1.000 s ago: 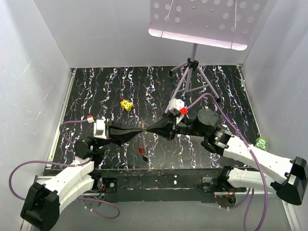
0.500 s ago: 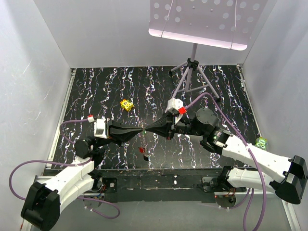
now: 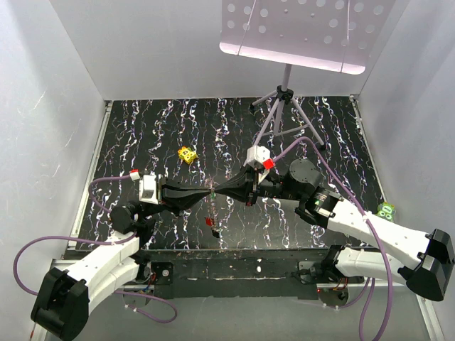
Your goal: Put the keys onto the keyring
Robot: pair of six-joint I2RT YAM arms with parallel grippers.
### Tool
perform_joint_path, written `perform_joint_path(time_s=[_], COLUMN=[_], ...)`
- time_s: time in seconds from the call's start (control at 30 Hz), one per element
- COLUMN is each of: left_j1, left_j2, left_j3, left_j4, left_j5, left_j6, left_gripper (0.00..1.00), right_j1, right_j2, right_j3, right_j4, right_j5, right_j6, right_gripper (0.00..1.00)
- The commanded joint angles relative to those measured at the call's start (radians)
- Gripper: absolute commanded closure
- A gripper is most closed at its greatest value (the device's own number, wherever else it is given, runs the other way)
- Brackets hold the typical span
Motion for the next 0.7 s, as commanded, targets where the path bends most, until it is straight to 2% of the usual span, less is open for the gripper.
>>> perform_joint_path(time_s=[0.0,0.67], left_j1=[-0.002,0.000], left_j2=[-0.002,-0.021], left_j3=[-0.003,-0.006], left_j4=[0.156,0.141], left_j5=[0.014,0.009], left_j6=[-0.004,0.000], left_gripper=[1.00,1.00], right_j1=[-0.003,-0.011], right_j2=[0.006,-0.003], right_j3=[0.057,0.048], right_j4=[0.067,0.071], right_j5=[0.004,-0.016], right_j6=[-0.018,-0.041], right_gripper=[0.99,0.99])
